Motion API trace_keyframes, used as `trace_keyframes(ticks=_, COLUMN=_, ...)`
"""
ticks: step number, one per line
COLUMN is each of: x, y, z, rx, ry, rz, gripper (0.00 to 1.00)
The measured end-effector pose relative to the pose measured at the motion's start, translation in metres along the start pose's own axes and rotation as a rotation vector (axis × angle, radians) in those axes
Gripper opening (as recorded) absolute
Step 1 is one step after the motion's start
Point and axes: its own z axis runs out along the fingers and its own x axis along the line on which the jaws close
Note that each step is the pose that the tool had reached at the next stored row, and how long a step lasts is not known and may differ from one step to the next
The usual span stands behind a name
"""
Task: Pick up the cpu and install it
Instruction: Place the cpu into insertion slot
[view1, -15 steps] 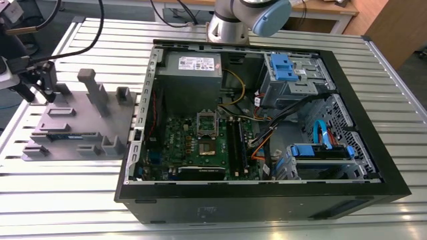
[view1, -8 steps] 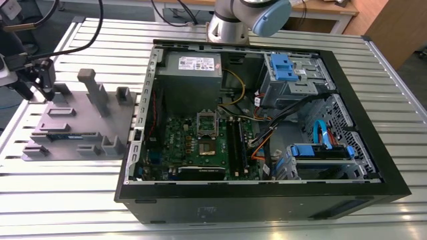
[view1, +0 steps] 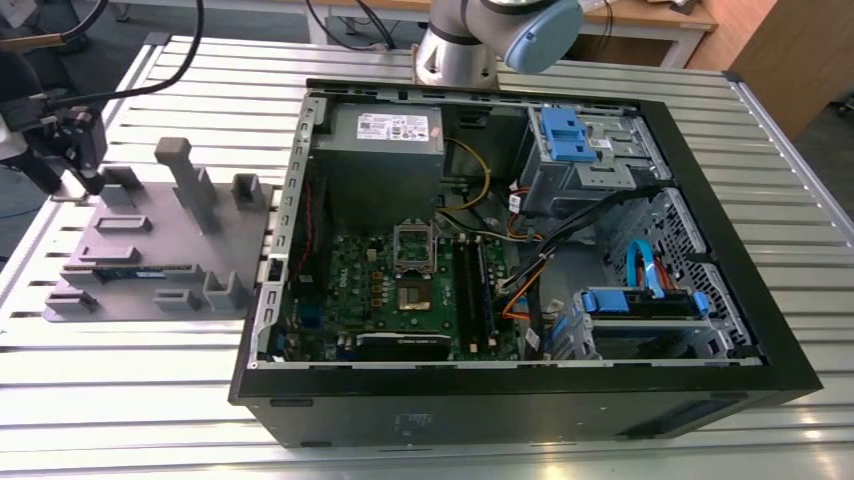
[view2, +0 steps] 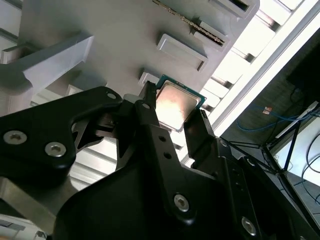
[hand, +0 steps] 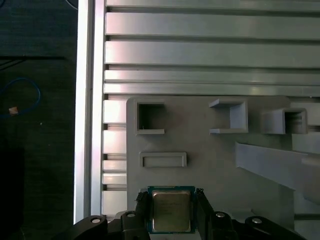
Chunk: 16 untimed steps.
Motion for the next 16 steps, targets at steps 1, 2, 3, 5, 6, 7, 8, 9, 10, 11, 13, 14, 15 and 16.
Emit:
trace_keyframes(ticks=1, x=-0.0001, y=0.0000, z=-0.0010, rx=0.0001, ry=0.0001, rz=0.000, gripper=0.47)
trace_keyframes(ticks=2, x=-0.0002, y=0.0001, z=-0.0013, rx=-0.0001, ry=-0.0001, rz=0.000, gripper=0.47)
trace_keyframes(ticks=3, x=-0.0002, y=0.0001, z=-0.0013, rx=-0.0001, ry=-0.0002, rz=0.000, gripper=0.47)
trace_keyframes(ticks=5, x=-0.0002, y=0.0001, z=-0.0014, rx=-0.0001, ry=-0.0001, rz=0.000, gripper=0.47)
trace_keyframes(ticks=6, x=-0.0002, y=0.0001, z=-0.0015, rx=0.0000, ry=0.0000, rz=0.000, gripper=0.47)
trace_keyframes(ticks=7, x=-0.0002, y=0.0001, z=-0.0016, rx=0.0001, ry=0.0001, rz=0.000, gripper=0.47)
trace_keyframes(ticks=8, x=-0.0002, y=0.0001, z=-0.0016, rx=0.0000, ry=0.0000, rz=0.000, gripper=0.47)
trace_keyframes(ticks=9, x=-0.0002, y=0.0001, z=-0.0022, rx=0.0002, ry=0.0004, rz=0.000, gripper=0.47)
trace_keyframes(ticks=10, x=-0.0003, y=0.0001, z=-0.0032, rx=0.0004, ry=0.0006, rz=0.000, gripper=0.47)
trace_keyframes(ticks=11, x=-0.0003, y=0.0002, z=-0.0043, rx=0.0001, ry=0.0002, rz=0.000, gripper=0.47)
trace_keyframes(ticks=13, x=-0.0005, y=0.0003, z=-0.0074, rx=0.0001, ry=0.0002, rz=0.000, gripper=0.47)
trace_keyframes(ticks=14, x=-0.0006, y=0.0004, z=-0.0089, rx=0.0001, ry=0.0001, rz=0.000, gripper=0.47)
trace_keyframes(ticks=15, x=-0.0008, y=0.0005, z=-0.0108, rx=0.0000, ry=0.0000, rz=0.000, gripper=0.47)
trace_keyframes(ticks=16, x=-0.0009, y=0.0006, z=-0.0132, rx=0.0001, ry=0.0002, rz=0.000, gripper=0.47)
